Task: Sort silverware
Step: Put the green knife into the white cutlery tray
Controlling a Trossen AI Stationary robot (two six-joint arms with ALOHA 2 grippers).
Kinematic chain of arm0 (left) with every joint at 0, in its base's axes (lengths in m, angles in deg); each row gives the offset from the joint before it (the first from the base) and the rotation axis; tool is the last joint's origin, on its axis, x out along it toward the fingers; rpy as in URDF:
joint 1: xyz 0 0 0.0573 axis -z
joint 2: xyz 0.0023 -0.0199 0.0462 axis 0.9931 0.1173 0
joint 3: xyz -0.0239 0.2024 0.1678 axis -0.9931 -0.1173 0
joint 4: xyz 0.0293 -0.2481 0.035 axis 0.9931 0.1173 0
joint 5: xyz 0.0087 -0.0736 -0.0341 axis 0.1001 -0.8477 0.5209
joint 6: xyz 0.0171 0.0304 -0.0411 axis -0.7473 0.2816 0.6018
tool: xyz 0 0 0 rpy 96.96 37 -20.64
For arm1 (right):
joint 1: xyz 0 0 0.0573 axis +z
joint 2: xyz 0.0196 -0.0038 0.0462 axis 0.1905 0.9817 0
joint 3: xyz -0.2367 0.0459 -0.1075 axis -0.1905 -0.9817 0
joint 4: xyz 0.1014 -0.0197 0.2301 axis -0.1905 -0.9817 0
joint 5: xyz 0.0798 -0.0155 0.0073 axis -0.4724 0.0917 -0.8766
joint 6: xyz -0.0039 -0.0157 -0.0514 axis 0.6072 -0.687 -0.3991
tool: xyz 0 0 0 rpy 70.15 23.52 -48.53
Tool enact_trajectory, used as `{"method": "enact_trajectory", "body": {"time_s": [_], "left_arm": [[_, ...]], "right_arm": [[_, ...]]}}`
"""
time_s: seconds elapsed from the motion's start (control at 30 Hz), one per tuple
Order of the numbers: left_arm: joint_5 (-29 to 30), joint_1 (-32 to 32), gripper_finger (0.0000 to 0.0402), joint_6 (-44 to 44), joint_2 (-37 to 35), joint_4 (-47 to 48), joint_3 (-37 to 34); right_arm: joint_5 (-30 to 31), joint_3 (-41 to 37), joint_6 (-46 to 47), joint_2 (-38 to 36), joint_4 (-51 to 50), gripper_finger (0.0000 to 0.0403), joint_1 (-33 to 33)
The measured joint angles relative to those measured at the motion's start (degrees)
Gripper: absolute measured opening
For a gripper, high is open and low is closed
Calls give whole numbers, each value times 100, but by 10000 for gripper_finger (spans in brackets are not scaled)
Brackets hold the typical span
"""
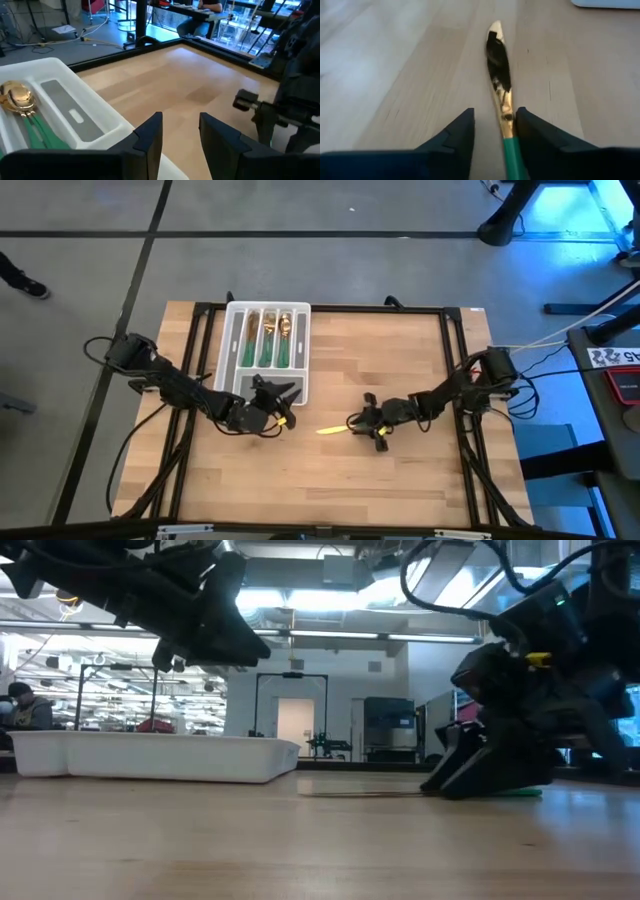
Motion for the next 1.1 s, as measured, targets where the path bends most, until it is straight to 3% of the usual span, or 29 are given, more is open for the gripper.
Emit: {"method": "enact_trajectory", "body": {"time_s": [0.33, 0.73, 1.1], "left_arm": [[15, -28, 117, -11, -2, -17, 0], [2, -9, 117, 13, -2, 0, 0], [-2, -9, 117, 567, -2, 415, -37]], "right_arm": [[-92, -205, 121, 609, 1030, 27, -135], [-71, -365, 705, 861, 1871, 26, -133], [458, -309, 734, 913, 3283, 26, -137]]}}
